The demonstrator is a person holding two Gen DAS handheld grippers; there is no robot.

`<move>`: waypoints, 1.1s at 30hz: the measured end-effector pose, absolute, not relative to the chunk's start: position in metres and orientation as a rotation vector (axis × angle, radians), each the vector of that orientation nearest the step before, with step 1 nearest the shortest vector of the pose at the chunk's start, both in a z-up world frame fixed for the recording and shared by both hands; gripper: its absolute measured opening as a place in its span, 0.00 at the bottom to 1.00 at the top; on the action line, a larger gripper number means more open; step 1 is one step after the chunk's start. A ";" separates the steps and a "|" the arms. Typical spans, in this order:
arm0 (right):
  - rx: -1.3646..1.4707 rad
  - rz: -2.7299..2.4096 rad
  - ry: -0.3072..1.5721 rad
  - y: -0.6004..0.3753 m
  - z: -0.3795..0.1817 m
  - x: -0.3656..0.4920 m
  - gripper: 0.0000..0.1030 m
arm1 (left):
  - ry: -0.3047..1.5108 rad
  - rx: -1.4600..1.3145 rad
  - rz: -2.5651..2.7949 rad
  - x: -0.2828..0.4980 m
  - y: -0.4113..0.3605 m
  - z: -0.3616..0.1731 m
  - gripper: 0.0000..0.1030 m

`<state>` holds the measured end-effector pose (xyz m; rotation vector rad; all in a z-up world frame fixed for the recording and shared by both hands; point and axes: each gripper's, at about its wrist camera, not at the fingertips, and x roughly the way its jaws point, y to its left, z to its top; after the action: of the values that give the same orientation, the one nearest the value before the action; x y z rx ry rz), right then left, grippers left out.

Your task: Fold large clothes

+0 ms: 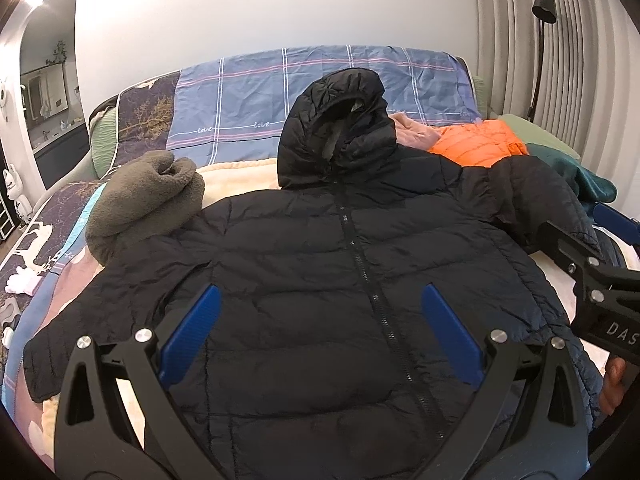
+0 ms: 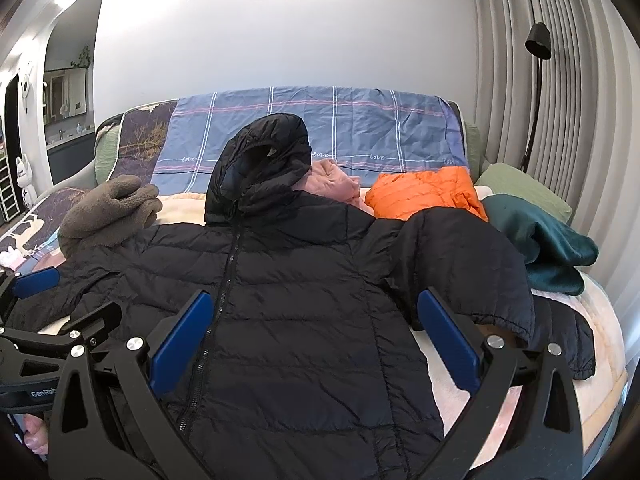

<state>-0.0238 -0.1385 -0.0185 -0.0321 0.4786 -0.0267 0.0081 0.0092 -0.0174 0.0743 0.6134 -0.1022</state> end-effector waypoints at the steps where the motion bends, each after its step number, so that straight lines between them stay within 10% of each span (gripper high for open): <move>1: -0.030 -0.026 0.480 -0.139 -0.019 -0.024 0.99 | 0.613 0.074 -0.104 0.008 0.009 -0.018 0.98; 33: -0.019 -0.026 0.499 -0.142 -0.021 -0.022 0.99 | 0.619 0.082 -0.108 0.005 0.005 -0.020 0.98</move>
<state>-0.0225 -0.1417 -0.0214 -0.0185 0.4993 -0.0263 0.0050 0.0054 -0.0199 0.0816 0.6191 -0.1076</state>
